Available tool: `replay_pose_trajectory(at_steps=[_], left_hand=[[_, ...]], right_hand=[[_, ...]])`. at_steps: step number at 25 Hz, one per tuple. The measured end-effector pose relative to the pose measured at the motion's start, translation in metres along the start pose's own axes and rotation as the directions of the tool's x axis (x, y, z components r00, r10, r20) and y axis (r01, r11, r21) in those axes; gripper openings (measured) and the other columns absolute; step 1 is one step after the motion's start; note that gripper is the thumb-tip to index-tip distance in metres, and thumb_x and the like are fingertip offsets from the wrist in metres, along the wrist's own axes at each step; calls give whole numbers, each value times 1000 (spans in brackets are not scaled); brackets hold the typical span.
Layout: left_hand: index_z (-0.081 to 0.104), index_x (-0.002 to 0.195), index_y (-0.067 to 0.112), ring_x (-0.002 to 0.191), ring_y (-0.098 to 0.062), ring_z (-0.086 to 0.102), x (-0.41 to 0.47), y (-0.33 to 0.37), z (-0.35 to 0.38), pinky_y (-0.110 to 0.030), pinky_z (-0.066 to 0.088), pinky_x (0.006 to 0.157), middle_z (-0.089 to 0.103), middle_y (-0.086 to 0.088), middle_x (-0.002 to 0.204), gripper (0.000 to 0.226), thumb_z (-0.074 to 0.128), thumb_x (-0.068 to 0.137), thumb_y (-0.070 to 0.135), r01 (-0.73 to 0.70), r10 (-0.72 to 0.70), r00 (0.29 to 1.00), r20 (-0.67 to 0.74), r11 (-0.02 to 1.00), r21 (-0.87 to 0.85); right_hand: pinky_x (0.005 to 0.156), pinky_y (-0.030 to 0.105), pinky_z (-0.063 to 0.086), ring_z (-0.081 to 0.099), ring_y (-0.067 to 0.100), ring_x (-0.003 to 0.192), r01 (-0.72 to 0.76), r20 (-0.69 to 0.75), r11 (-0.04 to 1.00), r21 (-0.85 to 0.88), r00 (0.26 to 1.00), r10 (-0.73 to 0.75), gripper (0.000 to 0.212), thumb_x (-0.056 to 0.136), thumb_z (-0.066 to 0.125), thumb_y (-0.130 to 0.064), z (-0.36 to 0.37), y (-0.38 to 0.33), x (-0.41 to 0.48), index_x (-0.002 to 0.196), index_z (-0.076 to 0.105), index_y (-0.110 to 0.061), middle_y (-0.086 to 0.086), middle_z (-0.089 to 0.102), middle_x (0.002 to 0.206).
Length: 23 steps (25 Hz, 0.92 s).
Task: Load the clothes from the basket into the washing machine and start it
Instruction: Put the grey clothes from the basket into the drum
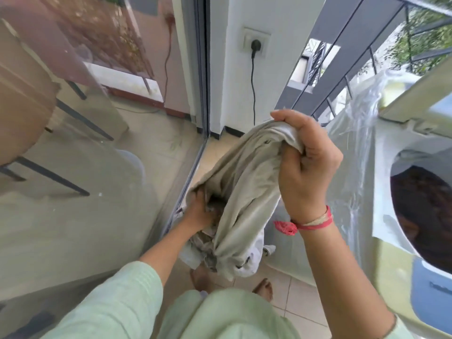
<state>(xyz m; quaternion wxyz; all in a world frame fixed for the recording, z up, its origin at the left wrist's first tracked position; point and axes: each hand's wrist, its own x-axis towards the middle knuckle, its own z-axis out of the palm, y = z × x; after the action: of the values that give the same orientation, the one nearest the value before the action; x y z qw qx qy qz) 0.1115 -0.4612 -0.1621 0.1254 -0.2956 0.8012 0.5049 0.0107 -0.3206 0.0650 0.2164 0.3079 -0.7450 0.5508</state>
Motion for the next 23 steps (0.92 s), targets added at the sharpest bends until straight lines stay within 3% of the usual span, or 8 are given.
replay_pose_trajectory(at_steps=[3,7,12,16,17,19,21,23], left_hand=[[-7,149,19,142,-24,12,-6,24,-30,-41,24,115,2,-8,155,111,74,75,40,-68,75,989,-128,996,56],[-14,148,23,145,-24,7,-14,51,-66,-48,28,112,-11,-4,156,109,68,79,41,-240,266,946,-187,959,151],[-14,148,27,144,-26,11,-31,63,-83,-51,35,105,-10,-7,157,125,79,66,44,-169,254,889,-381,955,243],[-10,148,26,143,-24,12,-30,81,-82,-53,30,106,2,-8,157,135,82,54,56,-214,288,867,-407,952,218],[1,149,23,140,-24,22,-30,88,-79,-51,32,103,18,-9,154,126,80,57,56,-244,308,876,-372,947,210],[38,136,13,119,-31,50,-26,101,-71,-40,42,89,53,-14,129,74,71,76,41,-295,337,884,-325,940,172],[58,115,3,101,-38,61,-28,108,-72,-32,41,72,65,-22,108,30,56,89,18,-283,306,867,-393,952,117],[60,113,4,96,-42,61,-29,116,-85,-36,42,69,65,-26,104,25,50,91,12,-261,277,831,-482,960,102]], right_hand=[[76,26,50,61,5,86,63,-53,997,53,997,-61,47,64,39,18,-7,-29,39,97,66,-1,-8,63,92],[67,26,44,54,5,76,342,-308,933,114,905,-294,31,74,41,14,-22,-54,111,92,61,-1,-2,58,80],[74,19,44,56,-4,80,154,-79,983,104,986,-146,35,75,40,13,-28,-62,108,96,65,-2,-10,62,87],[68,24,42,51,5,71,310,-196,938,159,941,-277,30,73,43,11,-53,-87,137,88,62,-7,-6,58,77],[65,26,40,47,8,68,352,-268,919,176,916,-299,27,73,44,10,-56,-93,146,85,58,-10,-5,54,73],[64,27,38,43,10,67,353,-345,921,166,895,-282,21,76,45,5,-61,-95,152,81,53,-14,-6,50,70],[66,23,39,45,4,67,250,-322,963,97,924,-208,21,79,47,0,-72,-87,150,74,53,-20,-13,51,70],[65,22,38,43,4,65,158,-301,987,7,942,-149,19,80,48,-3,-95,-77,157,69,56,-17,-10,49,68]])
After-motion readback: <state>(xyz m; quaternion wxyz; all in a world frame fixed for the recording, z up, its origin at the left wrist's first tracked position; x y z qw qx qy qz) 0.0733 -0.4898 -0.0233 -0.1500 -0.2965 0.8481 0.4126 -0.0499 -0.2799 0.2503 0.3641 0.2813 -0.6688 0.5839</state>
